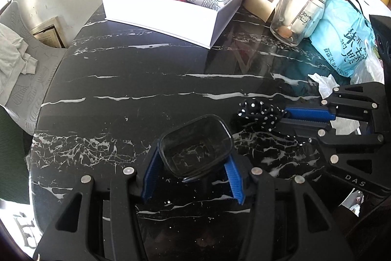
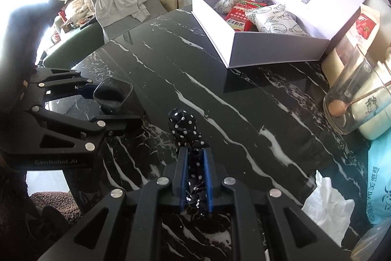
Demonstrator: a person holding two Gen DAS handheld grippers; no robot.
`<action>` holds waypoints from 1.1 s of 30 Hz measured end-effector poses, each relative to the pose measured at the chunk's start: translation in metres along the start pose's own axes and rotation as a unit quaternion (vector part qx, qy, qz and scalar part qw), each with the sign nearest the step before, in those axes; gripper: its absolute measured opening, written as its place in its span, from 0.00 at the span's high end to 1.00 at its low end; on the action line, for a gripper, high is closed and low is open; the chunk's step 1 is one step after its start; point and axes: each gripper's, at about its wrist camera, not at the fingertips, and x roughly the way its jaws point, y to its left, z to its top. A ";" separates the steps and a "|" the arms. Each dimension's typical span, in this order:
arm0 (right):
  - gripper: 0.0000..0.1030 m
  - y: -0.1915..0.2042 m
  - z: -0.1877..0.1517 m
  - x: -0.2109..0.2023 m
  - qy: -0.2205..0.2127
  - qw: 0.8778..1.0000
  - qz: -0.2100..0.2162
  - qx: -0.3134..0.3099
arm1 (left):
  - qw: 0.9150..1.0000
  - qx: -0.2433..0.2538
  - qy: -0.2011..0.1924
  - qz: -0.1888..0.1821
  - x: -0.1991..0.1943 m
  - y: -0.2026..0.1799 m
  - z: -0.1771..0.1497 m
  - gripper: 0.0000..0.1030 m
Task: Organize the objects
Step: 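Lift and carry the black cup and polka-dot scrunchie with both tools toward the box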
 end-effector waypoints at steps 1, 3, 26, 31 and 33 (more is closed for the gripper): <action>0.83 -0.001 -0.001 0.000 0.000 1.000 0.002 0.000 | 1.000 0.000 -0.001 0.000 0.000 0.000 0.000 0.54; 0.67 -0.003 -0.003 0.002 0.002 1.000 0.002 0.001 | 1.000 -0.001 -0.003 0.001 0.000 0.000 0.000 0.53; 0.51 -0.022 -0.028 -0.003 -0.011 0.999 -0.023 0.035 | 0.999 0.018 -0.017 0.045 0.009 -0.010 -0.002 0.31; 0.51 -0.013 -0.029 -0.002 -0.022 0.999 -0.034 0.023 | 0.998 0.004 -0.023 0.052 0.007 -0.001 -0.004 0.30; 0.51 -0.011 -0.030 -0.002 -0.024 0.999 -0.034 0.026 | 0.998 0.003 -0.027 0.054 0.006 0.000 -0.005 0.32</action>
